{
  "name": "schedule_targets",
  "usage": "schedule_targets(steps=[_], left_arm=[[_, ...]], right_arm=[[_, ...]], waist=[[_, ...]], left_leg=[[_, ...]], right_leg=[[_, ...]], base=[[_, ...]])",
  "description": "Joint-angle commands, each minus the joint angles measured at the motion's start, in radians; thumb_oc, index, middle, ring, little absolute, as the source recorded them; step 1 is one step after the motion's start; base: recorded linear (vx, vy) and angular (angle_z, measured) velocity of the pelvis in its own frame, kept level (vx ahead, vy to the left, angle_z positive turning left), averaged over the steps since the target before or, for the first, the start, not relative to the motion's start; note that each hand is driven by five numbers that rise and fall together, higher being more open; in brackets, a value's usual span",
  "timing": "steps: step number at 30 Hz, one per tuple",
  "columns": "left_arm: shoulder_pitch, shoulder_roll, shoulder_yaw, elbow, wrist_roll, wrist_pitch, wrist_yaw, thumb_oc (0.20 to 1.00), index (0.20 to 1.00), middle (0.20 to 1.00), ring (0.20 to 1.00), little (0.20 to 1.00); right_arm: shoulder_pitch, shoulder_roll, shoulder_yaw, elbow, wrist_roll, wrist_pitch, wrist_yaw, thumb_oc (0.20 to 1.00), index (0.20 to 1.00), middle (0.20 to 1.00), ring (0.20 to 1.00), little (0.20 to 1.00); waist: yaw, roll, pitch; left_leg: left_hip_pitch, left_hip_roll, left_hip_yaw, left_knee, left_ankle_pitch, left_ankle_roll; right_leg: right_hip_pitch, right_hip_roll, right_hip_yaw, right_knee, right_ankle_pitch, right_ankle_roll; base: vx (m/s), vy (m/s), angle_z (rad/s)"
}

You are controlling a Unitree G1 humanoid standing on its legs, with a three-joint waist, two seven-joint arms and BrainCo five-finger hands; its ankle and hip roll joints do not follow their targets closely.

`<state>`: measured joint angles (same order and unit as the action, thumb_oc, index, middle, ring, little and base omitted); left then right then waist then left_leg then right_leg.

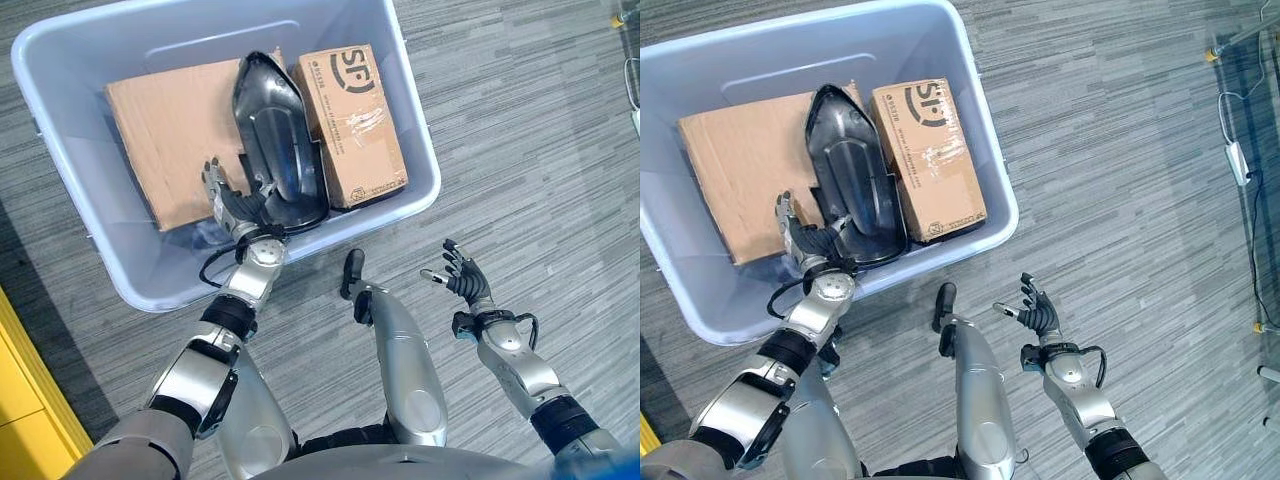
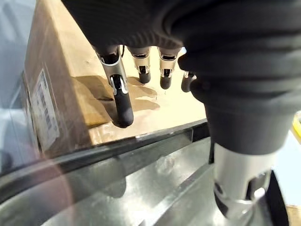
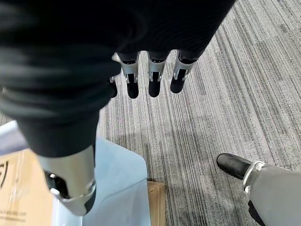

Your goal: Move parts from the plastic box to the shelf.

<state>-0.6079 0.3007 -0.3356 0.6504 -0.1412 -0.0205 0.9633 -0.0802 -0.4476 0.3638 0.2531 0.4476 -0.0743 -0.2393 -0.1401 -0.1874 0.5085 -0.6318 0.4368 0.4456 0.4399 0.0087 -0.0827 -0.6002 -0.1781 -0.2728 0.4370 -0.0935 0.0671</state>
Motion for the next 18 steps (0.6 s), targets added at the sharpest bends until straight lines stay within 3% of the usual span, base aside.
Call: schedule_targets(steps=[1, 13, 18], left_arm=[[0.060, -0.132, -0.111, 0.026, -0.097, 0.030, -0.112, 1.000, 1.000, 1.000, 1.000, 1.000], [0.086, -0.117, -0.125, -0.023, -0.063, 0.080, -0.041, 1.000, 1.000, 1.000, 1.000, 1.000], [0.080, -0.105, -0.105, 0.005, -0.037, 0.046, -0.019, 1.000, 1.000, 1.000, 1.000, 1.000]], right_arm=[[0.013, -0.026, -0.043, -0.059, 0.025, -0.040, -0.015, 1.000, 1.000, 1.000, 1.000, 1.000], [0.012, -0.037, -0.039, -0.043, 0.024, -0.061, -0.008, 1.000, 1.000, 1.000, 1.000, 1.000], [0.008, -0.035, -0.030, -0.034, 0.026, -0.072, -0.012, 1.000, 1.000, 1.000, 1.000, 1.000]], waist=[[0.009, -0.044, 0.011], [0.015, -0.030, 0.011], [0.016, -0.026, 0.011]], left_leg=[[-0.017, 0.037, -0.052, 0.079, -0.087, -0.087], [-0.028, 0.036, -0.058, 0.081, -0.082, -0.090], [-0.036, 0.039, -0.061, 0.092, -0.084, -0.090]], right_leg=[[-0.046, -0.055, -0.055, 0.034, 0.035, 0.086], [-0.061, -0.061, -0.052, 0.046, 0.031, 0.083], [-0.067, -0.064, -0.049, 0.052, 0.028, 0.082]], base=[[0.00, 0.000, 0.00], [0.00, 0.000, 0.00], [0.00, 0.000, 0.00]])
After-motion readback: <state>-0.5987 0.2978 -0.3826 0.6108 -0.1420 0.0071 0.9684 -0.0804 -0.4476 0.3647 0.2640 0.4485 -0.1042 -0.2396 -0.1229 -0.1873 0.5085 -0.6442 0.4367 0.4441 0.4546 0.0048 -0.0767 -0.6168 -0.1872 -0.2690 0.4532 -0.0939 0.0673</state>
